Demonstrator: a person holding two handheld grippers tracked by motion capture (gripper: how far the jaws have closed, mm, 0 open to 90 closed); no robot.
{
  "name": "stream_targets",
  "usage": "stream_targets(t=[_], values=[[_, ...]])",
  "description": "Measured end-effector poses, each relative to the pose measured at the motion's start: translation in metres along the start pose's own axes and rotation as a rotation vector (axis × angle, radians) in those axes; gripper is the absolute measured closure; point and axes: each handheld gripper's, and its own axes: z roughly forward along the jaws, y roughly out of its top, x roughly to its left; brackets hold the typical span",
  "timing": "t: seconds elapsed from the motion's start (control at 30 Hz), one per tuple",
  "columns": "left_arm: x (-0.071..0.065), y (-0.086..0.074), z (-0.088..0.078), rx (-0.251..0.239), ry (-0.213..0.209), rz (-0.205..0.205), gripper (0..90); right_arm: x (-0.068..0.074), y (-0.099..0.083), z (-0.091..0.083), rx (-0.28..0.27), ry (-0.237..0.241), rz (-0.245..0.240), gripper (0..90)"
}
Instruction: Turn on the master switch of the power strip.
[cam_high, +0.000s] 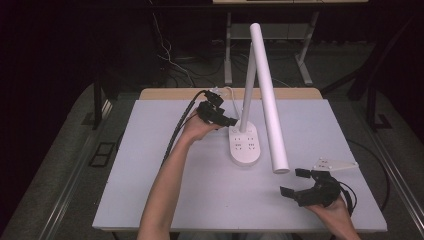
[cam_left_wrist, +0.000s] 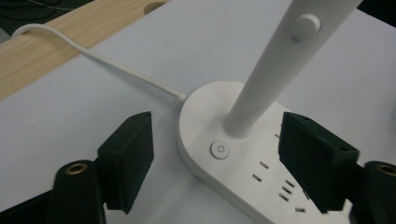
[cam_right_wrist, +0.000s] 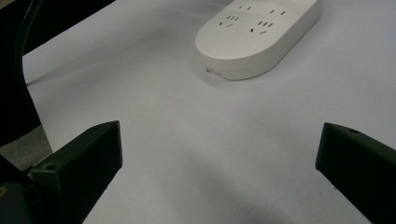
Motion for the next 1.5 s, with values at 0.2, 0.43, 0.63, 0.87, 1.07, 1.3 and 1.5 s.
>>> stream_targets(t=[0.2,0.43,0.63,0.87,1.07,1.3,1.5], values=[[0.002,-0.001,0.005,-0.008,0.002,0.001,41.3,0.000,0.000,0.000,0.001,-0.001,-0.005,0.1],[0.002,-0.004,0.017,0.008,0.009,-0.013,57.3,0.000,0.000,0.001,0.005,0.002,-0.010,0.1],[0.003,-0.007,0.025,-0.016,0.018,-0.067,71.4,-0.001,0.000,0.000,0.005,0.000,-0.005,0.1],[0.006,-0.009,0.027,-0.008,0.016,-0.082,86.0,-0.001,0.000,0.001,0.007,0.001,-0.008,0.1],[0.003,-0.012,0.034,-0.004,0.005,-0.083,90.0,-0.001,0.000,0.001,0.011,0.004,-0.008,0.1],[-0.001,-0.013,0.040,0.004,0.000,-0.084,90.0,-0.001,0.000,0.001,0.018,0.004,-0.007,0.1],[-0.004,-0.015,0.044,0.015,0.001,-0.078,90.0,-0.001,0.000,0.001,0.017,0.004,-0.006,0.1]])
